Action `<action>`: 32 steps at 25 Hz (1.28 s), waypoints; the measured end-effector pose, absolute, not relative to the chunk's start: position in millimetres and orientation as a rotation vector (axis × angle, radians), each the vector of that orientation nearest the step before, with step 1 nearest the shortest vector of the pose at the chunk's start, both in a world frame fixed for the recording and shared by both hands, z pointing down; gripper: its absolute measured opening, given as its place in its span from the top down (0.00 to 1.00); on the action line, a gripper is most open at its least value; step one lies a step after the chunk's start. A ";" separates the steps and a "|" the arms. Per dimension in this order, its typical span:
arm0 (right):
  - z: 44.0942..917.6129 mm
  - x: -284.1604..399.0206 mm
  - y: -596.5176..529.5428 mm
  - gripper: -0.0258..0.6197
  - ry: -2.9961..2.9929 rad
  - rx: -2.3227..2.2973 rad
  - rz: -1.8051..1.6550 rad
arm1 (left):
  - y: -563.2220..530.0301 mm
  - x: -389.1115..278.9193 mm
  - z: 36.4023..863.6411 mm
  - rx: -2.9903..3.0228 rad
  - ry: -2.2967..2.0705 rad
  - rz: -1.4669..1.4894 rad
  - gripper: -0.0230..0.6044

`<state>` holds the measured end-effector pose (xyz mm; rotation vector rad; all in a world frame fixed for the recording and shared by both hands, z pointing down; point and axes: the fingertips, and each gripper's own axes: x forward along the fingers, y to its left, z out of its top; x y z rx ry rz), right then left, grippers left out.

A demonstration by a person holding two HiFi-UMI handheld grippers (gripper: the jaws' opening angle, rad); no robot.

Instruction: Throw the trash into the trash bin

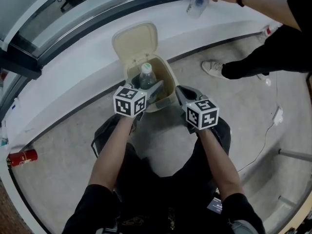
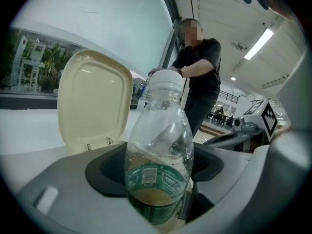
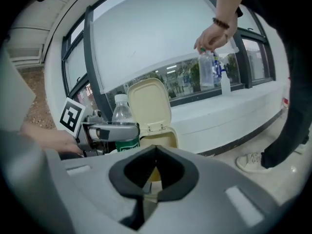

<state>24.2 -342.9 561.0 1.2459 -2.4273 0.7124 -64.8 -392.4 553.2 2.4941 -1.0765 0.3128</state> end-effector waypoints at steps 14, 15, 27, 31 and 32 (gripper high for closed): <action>562.5 18.8 -383.9 0.96 -2.417 1.254 0.735 | -405.7 -71.3 618.6 2.384 -0.985 0.575 0.32; 562.4 18.4 -386.4 0.96 -2.416 1.255 0.737 | -405.9 -71.2 618.8 2.382 -0.978 0.573 0.31; 560.6 -0.9 -398.2 0.96 -2.418 1.241 0.749 | -414.0 -98.2 595.7 2.413 -1.025 0.525 0.35; 550.9 -5.7 -402.0 0.96 -2.435 1.248 0.740 | -418.0 -114.0 579.5 2.448 -1.102 0.524 0.65; 548.0 -6.5 -403.2 0.96 -2.439 1.252 0.738 | -419.4 -119.3 575.6 2.453 -1.130 0.525 0.71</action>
